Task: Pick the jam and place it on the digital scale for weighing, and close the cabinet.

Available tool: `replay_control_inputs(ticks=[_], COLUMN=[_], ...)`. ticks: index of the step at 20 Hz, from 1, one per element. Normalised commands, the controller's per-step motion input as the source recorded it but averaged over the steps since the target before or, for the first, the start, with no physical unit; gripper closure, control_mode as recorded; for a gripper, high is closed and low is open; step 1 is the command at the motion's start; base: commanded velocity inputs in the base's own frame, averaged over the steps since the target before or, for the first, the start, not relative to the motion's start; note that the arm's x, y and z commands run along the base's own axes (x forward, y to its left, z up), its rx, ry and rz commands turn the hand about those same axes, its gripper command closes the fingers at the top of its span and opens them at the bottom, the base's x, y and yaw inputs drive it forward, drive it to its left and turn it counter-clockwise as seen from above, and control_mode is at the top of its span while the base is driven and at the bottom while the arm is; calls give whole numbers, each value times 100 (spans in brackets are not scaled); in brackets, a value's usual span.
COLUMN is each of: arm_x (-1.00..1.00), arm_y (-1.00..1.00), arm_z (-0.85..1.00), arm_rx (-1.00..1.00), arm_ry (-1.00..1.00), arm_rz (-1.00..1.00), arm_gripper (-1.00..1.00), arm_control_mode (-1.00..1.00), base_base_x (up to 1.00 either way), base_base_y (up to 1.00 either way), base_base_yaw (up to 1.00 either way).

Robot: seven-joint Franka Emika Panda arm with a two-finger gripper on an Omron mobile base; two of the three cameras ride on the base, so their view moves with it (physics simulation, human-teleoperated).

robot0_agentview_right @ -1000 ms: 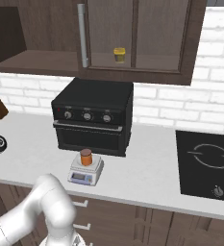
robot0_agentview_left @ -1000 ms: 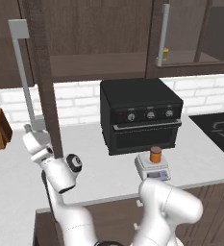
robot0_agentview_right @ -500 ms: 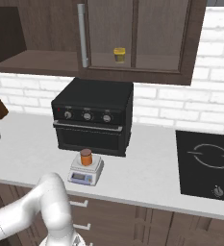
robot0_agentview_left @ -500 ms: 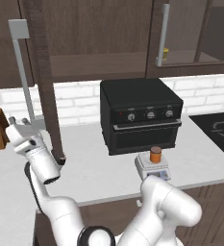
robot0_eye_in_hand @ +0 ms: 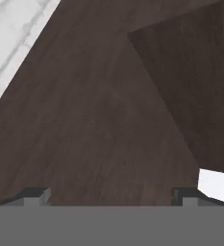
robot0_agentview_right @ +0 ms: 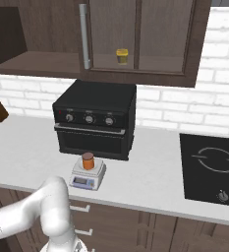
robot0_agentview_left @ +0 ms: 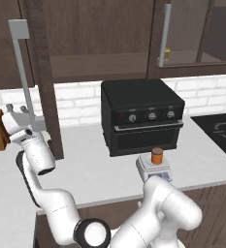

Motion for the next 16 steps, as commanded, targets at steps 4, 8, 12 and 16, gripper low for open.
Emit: replay_control_inputs(ticks=[4, 8, 12, 16], arm_x=[-41, -61, -69, -70], arm_y=[0, 0, 0, 0], arm_z=[8, 19, 25, 31], arm_rx=[26, 33, 35, 31], arm_ry=[-14, -23, -25, -26], arm_rz=[-6, 0, 0, 0], arm_gripper=[-100, -100, -100, -100], arm_control_mode=[-100, -100, -100, -100], base_base_x=[0, 0, 0, 0], base_base_y=[0, 0, 0, 0], base_base_yaw=[0, 0, 0, 0])
